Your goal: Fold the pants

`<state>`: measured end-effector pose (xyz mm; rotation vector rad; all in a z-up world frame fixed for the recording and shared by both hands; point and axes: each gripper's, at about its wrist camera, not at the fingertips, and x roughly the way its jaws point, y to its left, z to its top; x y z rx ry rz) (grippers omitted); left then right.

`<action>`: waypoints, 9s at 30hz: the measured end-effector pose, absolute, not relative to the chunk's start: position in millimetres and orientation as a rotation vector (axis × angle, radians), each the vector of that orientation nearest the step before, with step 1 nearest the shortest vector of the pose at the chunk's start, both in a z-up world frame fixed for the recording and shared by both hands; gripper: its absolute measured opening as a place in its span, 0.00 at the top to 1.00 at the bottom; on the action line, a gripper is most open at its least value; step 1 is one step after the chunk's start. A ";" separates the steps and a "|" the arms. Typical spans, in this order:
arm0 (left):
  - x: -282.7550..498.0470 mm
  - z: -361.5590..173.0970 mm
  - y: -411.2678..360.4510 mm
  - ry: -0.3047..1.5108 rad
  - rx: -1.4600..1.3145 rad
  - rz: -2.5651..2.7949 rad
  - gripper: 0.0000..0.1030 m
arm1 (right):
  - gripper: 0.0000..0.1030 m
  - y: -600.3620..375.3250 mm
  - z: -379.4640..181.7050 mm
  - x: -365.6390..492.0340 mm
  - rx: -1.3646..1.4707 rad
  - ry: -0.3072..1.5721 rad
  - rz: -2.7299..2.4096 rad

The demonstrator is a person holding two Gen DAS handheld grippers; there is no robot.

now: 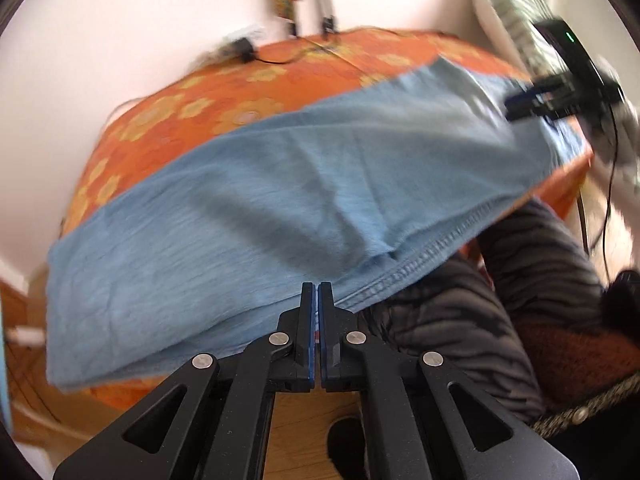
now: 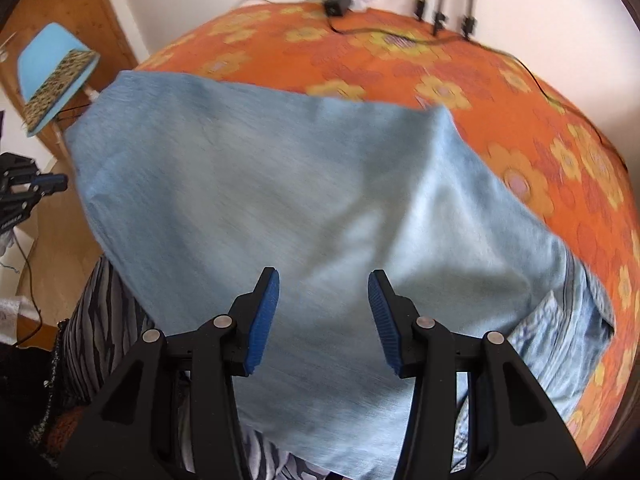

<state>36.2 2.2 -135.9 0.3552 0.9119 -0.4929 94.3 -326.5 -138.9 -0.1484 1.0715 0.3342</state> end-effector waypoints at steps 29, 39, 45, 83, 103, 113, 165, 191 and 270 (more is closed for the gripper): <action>74.3 -164.0 326.0 0.863 -0.770 0.068 0.39 | 0.43 -96.2 -135.8 70.8 -0.533 0.943 0.834; 112.4 -198.5 359.3 0.880 -0.863 0.098 0.38 | 0.55 -68.2 -152.7 94.6 -0.568 0.991 0.813; 126.7 -212.6 367.1 0.894 -0.873 0.127 0.39 | 0.56 -67.6 -159.4 88.6 -0.579 1.004 0.823; 128.3 -202.9 368.3 0.847 -0.691 0.231 0.92 | 0.97 -82.2 -149.9 89.5 -0.428 1.078 0.886; 81.2 -203.7 387.5 0.783 -0.825 0.164 0.54 | 0.61 -98.9 -76.2 149.2 -0.309 0.963 0.753; 99.2 -222.2 378.9 0.802 -0.969 0.072 0.41 | 0.61 38.2 -91.3 170.9 -0.446 0.957 0.918; 113.0 -158.5 243.1 0.725 -0.379 -0.147 0.84 | 0.37 151.0 -122.1 314.4 0.025 1.189 0.912; 91.3 -86.4 193.9 0.668 -0.286 -0.389 0.84 | 0.91 138.0 -105.5 354.1 0.131 1.196 0.805; -40.2 -118.9 -360.5 0.964 0.308 -1.273 0.66 | 0.88 -558.9 -144.7 113.2 0.406 1.051 0.020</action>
